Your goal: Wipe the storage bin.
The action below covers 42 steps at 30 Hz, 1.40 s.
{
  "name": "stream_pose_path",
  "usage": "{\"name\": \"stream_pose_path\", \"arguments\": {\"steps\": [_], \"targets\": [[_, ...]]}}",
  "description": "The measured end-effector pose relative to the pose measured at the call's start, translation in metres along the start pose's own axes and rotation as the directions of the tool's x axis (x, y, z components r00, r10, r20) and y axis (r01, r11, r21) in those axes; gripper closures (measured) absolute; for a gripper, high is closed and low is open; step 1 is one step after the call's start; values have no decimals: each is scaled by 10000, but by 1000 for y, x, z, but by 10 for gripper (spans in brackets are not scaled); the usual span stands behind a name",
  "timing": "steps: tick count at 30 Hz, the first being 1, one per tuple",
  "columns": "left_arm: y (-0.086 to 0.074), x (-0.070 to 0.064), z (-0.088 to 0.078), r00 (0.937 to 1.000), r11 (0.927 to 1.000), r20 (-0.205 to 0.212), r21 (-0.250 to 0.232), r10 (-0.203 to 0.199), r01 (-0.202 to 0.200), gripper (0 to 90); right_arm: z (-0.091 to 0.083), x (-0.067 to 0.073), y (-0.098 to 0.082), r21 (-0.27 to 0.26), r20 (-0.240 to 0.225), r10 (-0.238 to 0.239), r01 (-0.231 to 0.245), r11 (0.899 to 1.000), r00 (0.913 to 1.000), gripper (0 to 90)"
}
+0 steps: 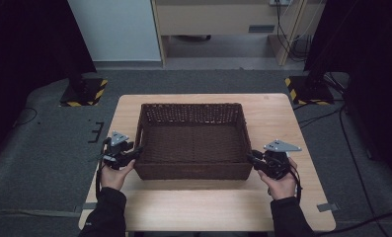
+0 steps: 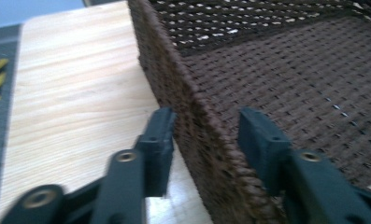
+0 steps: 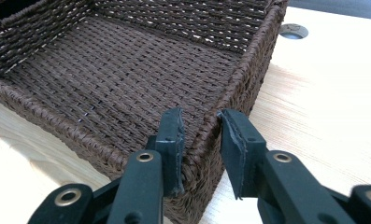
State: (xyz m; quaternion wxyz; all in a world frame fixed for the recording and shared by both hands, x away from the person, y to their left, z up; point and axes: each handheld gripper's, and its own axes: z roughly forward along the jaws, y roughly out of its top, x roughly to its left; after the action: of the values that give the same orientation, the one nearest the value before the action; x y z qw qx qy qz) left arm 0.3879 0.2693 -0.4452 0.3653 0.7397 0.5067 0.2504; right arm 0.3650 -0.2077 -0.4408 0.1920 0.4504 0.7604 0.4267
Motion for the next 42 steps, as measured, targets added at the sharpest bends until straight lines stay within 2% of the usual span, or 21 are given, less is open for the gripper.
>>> {"name": "stream_pose_path", "arguments": {"steps": [2,6,8,10,11,15,17,19,24,30,33,34,37,39,42], "targets": [[0,-1,-3,9998,9998,-6,65,184,-183,509,-1,0,-1,-26,35,30,-30,10000,10000,703],[3,-2,-14,9998,9998,163,-200,85,-82,495,-3,4,-1,38,168,-3,2,10000,9999,712],[1,-1,-20,9994,9997,303,-182,142,-136,575,-5,5,-1,79,196,-31,30,10000,9998,711],[-1,-1,-24,9974,9999,711,-149,92,-81,661,-6,6,-2,90,171,37,-39,10000,9998,710],[-2,-2,-25,9970,9999,769,-147,78,-66,698,-7,6,-2,66,164,24,-25,10000,9999,709],[-2,-6,-25,9984,9997,513,-96,237,-232,724,-7,6,-2,92,160,-43,42,9999,9999,708],[-3,-7,-25,9983,9997,580,-214,80,-68,726,-7,6,-2,112,117,-47,46,9999,9999,707],[-4,-9,-25,9980,9997,621,-222,87,-73,726,-7,3,-2,86,125,-112,111,9999,9999,709],[-4,-16,-25,9983,9993,519,-253,281,-268,724,-10,-1,-3,79,239,-96,94,9999,9997,715],[-4,-15,-25,9975,9992,628,-282,310,-292,720,-11,0,-3,108,304,-106,102,9999,9995,715],[-3,-14,-25,9965,9992,762,-221,347,-331,700,-11,-1,-3,57,295,-135,133,9999,9995,709],[-3,-14,-26,9967,9990,733,-284,361,-341,659,-11,-1,-3,-23,297,-182,182,9998,9994,695],[-1,-12,-32,9973,9977,660,-625,308,-267,547,-17,-3,-1,-508,430,4,17,9987,9991,577],[0,-8,-39,9985,9943,504,-1051,212,-158,488,-24,-8,1,-1052,638,89,-21,9944,9979,495],[0,2,-47,9997,9899,205,-1419,94,-64,423,-34,-19,1,-1674,1062,386,-204,9857,9936,395]]}}
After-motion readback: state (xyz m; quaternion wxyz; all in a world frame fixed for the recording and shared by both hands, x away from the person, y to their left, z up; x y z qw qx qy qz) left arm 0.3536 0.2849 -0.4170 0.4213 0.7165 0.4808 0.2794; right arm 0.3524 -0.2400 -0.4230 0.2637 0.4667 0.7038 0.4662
